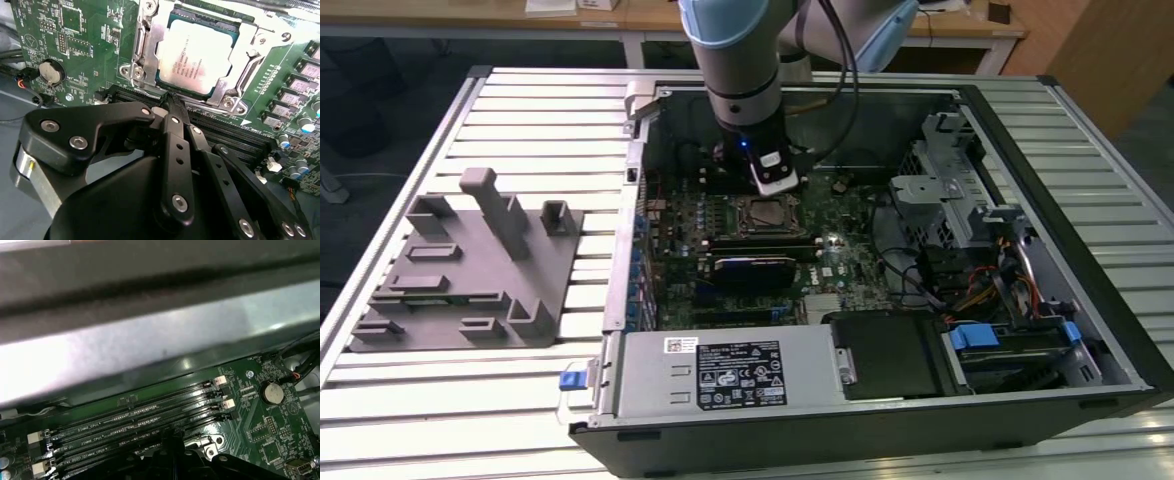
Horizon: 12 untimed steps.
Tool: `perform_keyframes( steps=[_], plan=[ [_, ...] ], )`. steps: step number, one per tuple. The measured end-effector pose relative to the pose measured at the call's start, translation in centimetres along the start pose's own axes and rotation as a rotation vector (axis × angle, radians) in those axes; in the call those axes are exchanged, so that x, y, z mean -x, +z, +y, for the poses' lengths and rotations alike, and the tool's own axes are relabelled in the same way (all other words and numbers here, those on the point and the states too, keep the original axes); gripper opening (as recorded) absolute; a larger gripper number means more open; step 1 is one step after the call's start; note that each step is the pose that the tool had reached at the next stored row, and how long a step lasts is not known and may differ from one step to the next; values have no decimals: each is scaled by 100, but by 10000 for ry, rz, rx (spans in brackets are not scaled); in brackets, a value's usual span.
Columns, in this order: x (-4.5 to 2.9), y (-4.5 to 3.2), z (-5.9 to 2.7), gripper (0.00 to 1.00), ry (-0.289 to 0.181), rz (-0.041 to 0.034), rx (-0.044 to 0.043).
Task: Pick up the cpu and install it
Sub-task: 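Install the first cpu locking lever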
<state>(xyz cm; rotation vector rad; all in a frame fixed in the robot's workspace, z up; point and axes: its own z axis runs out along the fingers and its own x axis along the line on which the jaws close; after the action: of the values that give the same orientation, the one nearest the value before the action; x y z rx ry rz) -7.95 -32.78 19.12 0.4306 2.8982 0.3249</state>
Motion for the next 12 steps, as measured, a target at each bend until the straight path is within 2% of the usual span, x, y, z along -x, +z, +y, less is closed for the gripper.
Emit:
perform_keyframes(
  steps=[4,7,8,12],
  plan=[
    [0,9,-6,11,3,1,4],
    [0,10,-6,11,35,38,146],
    [0,7,-5,11,36,39,149],
    [14,-78,16,11,36,40,147]
  ],
)
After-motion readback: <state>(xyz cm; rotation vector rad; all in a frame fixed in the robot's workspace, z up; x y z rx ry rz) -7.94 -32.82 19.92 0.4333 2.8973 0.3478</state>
